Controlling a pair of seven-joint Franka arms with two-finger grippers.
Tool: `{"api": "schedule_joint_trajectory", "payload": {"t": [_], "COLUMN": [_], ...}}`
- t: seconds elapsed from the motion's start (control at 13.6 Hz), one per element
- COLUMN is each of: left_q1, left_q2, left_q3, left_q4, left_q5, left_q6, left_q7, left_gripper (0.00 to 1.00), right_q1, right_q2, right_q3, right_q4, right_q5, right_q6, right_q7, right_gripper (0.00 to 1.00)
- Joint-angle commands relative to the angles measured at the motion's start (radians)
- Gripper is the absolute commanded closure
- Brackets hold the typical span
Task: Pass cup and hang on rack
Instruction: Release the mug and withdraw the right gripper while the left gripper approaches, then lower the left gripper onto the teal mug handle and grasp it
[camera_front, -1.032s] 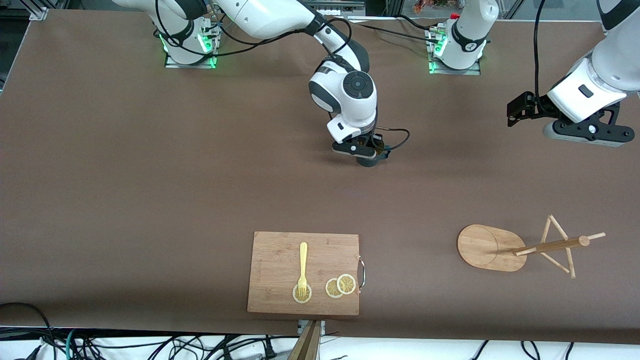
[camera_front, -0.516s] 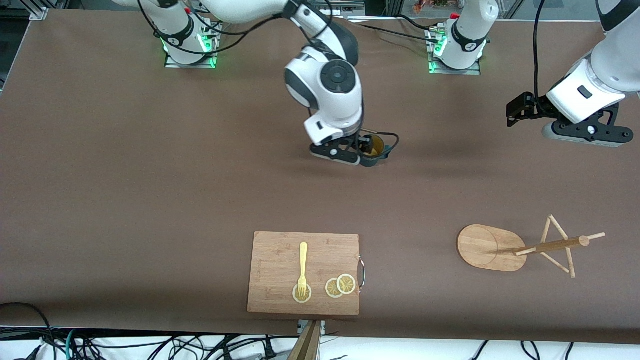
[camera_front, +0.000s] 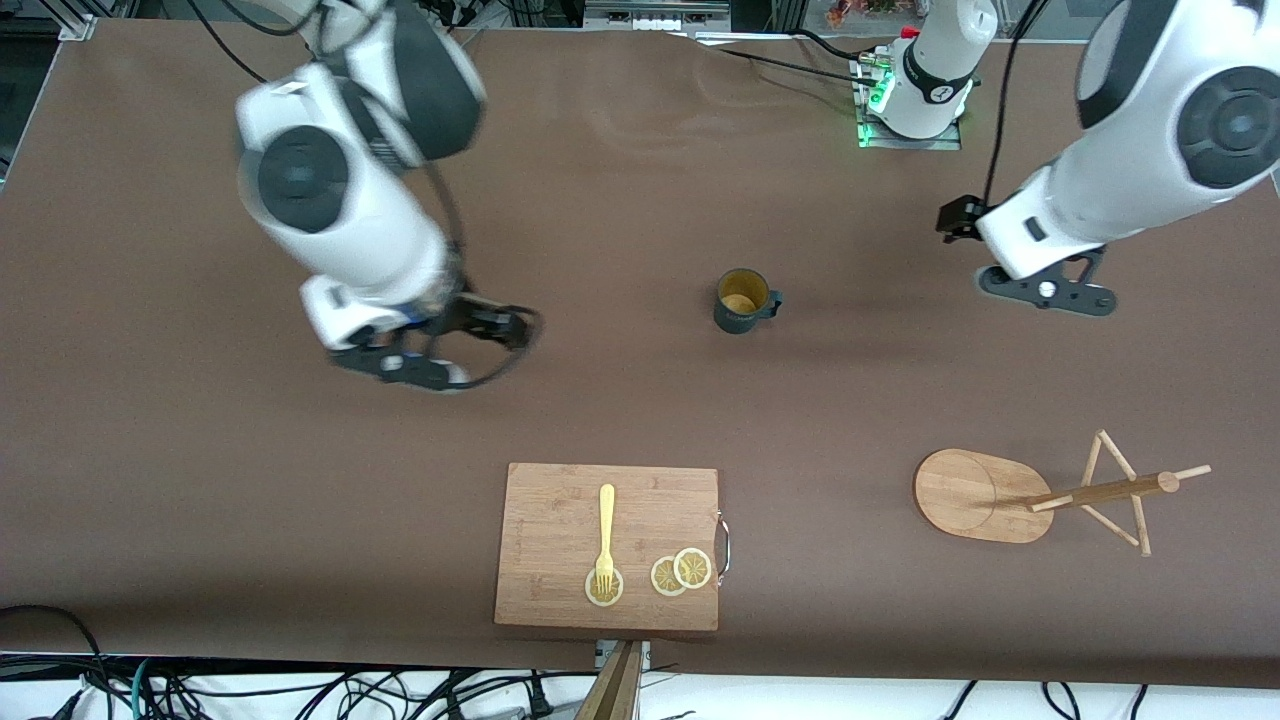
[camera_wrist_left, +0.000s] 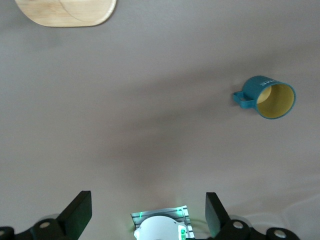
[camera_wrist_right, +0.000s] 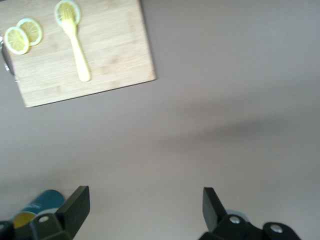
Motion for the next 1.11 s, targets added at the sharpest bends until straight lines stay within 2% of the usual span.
{"api": "schedule_joint_trajectory", "payload": {"t": [0.0, 0.22, 0.37, 0.66, 0.74, 0.81, 0.96, 1.03], "left_q1": [-0.022, -0.067, -0.102, -0.188, -0.191, -0.191, -0.182, -0.182], "left_q2": [0.055, 0.130, 0.131, 0.126, 0.128, 0.131, 0.132, 0.128], "left_q3": [-0.023, -0.023, -0.025, -0.051, -0.065, -0.065, -0.065, -0.065], "left_q4": [0.018, 0.007, -0.066, -0.241, -0.264, -0.274, -0.290, -0.312], "left_q5": [-0.013, -0.052, -0.053, -0.053, -0.052, -0.045, -0.035, -0.032], "left_q6": [-0.008, 0.053, 0.166, 0.398, 0.444, 0.458, 0.464, 0.476], "left_q7": [-0.081, -0.237, -0.306, -0.414, -0.454, -0.460, -0.437, -0.399], "left_gripper": [0.00, 0.00, 0.00, 0.00, 0.00, 0.00, 0.00, 0.00], "right_q1": [-0.069, -0.094, -0.094, -0.094, -0.097, -0.137, -0.252, -0.283], "right_q2": [-0.131, -0.166, -0.183, -0.335, -0.362, -0.384, -0.396, -0.407], "right_q3": [-0.016, -0.143, -0.212, -0.249, -0.245, -0.210, -0.094, -0.070], "right_q4": [-0.130, -0.132, -0.141, -0.329, -0.377, -0.411, -0.419, -0.426], "right_q5": [0.021, 0.041, 0.041, 0.025, 0.024, 0.022, 0.012, 0.004], "right_q6": [-0.060, -0.148, -0.181, -0.139, -0.116, -0.099, -0.093, -0.091], "right_q7": [-0.117, -0.374, -0.453, -0.484, -0.487, -0.487, -0.489, -0.489], "right_gripper": [0.00, 0.00, 0.00, 0.00, 0.00, 0.00, 0.00, 0.00]}}
